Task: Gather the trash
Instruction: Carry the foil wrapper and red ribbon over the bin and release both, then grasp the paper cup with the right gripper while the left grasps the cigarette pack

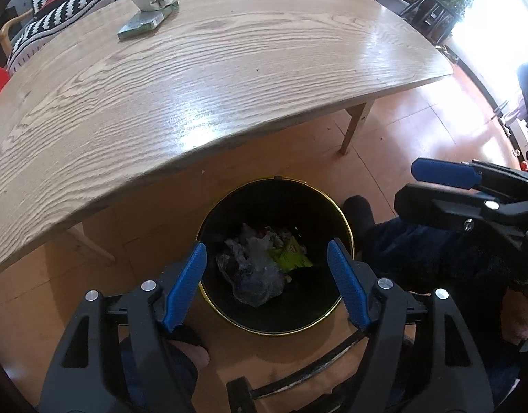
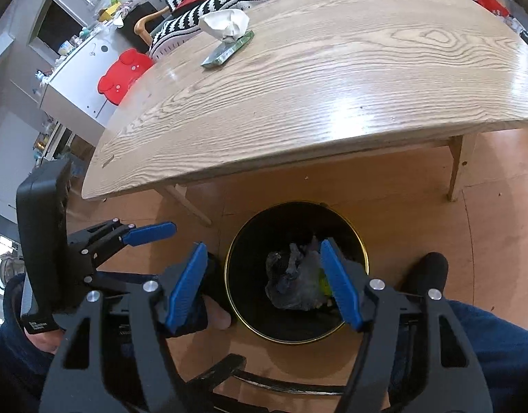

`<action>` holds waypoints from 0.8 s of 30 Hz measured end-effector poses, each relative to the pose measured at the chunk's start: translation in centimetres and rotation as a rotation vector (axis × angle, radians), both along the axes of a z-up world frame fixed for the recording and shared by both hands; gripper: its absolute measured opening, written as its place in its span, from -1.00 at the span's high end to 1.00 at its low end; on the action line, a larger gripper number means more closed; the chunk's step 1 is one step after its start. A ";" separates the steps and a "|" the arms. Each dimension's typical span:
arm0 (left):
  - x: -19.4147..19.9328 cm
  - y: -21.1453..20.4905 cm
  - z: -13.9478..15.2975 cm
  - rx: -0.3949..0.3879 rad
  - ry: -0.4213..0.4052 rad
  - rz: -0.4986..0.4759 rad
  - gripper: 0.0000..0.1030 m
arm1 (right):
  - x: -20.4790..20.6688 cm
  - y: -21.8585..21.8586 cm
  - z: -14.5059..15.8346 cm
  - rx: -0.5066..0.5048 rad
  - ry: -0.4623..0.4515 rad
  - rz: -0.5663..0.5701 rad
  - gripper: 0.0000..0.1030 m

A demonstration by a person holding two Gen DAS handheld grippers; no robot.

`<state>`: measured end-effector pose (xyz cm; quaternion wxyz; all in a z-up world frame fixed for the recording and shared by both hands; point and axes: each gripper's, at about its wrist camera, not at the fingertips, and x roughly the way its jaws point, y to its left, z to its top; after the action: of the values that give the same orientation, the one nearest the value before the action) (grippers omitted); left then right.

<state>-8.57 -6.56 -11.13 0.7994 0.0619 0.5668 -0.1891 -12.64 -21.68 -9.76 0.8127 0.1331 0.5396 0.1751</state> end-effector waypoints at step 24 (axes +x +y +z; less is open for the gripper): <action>10.7 5.5 5.7 -0.011 -0.177 0.167 -0.87 | 11.3 2.5 8.1 -0.004 -0.173 0.039 -0.71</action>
<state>2.15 -1.01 -5.43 0.8597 0.0268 0.4961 -0.1187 -1.30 -19.18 -1.63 0.8530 0.1053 0.4702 0.2005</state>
